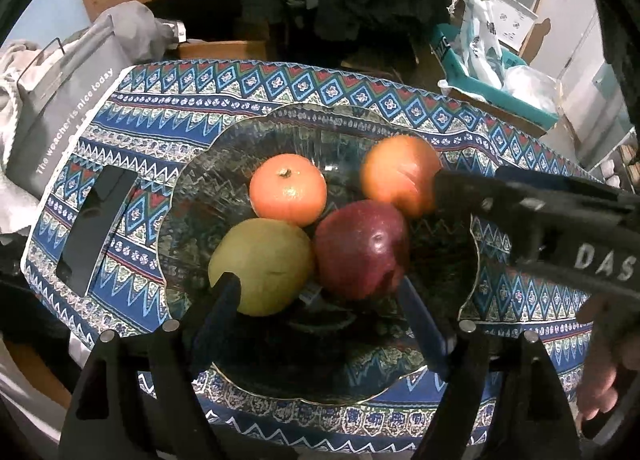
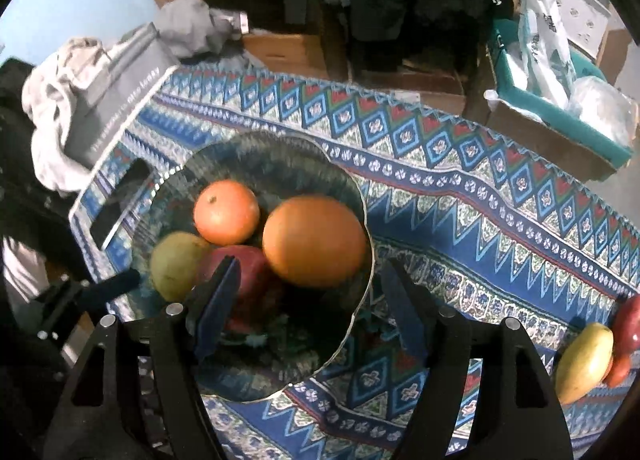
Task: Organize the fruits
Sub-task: 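Lower the red apple and large orange onto the plate with both tools, then open both tools and withdraw them from the plate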
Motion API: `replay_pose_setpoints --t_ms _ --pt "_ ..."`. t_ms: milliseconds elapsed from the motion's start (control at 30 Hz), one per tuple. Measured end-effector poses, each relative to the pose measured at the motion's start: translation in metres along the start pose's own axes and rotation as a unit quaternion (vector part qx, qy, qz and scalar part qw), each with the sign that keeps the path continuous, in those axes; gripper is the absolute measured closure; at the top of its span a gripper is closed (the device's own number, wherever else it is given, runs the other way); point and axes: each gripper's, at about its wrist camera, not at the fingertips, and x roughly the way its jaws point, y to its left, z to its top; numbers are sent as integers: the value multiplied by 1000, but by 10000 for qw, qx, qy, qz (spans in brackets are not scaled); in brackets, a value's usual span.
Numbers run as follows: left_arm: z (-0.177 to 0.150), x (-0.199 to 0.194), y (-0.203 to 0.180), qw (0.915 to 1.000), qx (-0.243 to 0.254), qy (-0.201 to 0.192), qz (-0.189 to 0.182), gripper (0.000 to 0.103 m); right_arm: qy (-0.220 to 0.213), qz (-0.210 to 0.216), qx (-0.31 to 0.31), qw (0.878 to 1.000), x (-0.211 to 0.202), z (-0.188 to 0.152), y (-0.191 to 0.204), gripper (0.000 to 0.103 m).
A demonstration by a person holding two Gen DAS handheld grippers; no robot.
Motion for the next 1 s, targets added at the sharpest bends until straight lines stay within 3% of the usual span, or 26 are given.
replay_pose_setpoints --t_ms 267,667,1000 --pt "3 -12 0 9999 -6 -156 13 21 -260 -172 -45 9995 -22 7 1 29" --pt "10 -35 -11 9987 153 -466 97 21 -781 -1085 -219 9908 -76 6 -3 29" --pt "15 -57 -35 9968 347 -714 4 20 -1188 -1572 -68 9804 -129 -10 -20 29"
